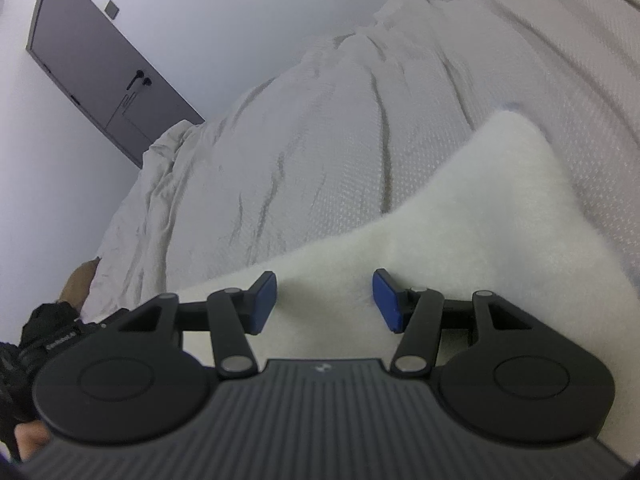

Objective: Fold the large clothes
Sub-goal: 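Open both tools and press the folded sweater flat, then grasp the sweater's folded end again with both tools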

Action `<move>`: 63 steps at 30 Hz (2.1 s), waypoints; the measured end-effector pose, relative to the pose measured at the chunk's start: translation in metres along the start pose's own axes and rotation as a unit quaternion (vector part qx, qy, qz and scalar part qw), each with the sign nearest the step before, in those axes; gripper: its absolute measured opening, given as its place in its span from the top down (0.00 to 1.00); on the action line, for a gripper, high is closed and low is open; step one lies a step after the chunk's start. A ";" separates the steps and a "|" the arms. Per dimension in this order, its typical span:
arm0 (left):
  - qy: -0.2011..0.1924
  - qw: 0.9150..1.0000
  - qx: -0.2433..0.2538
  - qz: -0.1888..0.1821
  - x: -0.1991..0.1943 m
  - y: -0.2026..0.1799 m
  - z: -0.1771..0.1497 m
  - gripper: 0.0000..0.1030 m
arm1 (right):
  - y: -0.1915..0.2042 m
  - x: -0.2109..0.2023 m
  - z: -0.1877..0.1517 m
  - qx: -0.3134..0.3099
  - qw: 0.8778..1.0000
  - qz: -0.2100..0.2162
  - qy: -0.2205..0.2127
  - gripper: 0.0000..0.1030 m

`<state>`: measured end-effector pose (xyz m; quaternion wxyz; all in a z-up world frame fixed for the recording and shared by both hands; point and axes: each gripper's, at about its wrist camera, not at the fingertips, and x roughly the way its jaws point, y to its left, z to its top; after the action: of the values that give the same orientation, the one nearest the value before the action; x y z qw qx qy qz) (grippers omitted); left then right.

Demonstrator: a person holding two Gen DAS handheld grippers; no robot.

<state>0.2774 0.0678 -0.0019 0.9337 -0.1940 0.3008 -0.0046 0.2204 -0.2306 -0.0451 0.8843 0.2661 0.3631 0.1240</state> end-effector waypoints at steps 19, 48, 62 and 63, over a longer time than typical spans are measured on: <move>-0.013 0.992 0.125 -0.005 -0.079 -0.055 -0.065 0.55 | 0.045 -0.058 -0.048 -0.145 0.989 -0.008 -0.015 0.43; -0.006 0.991 0.133 0.022 -0.053 -0.064 -0.070 0.41 | 0.057 -0.007 -0.048 -0.183 0.983 -0.033 -0.006 0.41; 0.038 0.998 -0.034 -0.041 -0.123 -0.034 -0.104 0.22 | 0.044 -0.073 -0.062 -0.075 0.997 0.021 -0.008 0.17; 0.047 0.996 -0.055 -0.047 -0.122 -0.029 -0.107 0.22 | 0.042 -0.077 -0.063 -0.060 0.998 0.032 -0.006 0.13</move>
<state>0.1206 0.0182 -0.0025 0.9053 -0.2581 0.3350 -0.0410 0.1205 -0.2037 -0.0149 0.8964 0.2248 0.3411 0.1719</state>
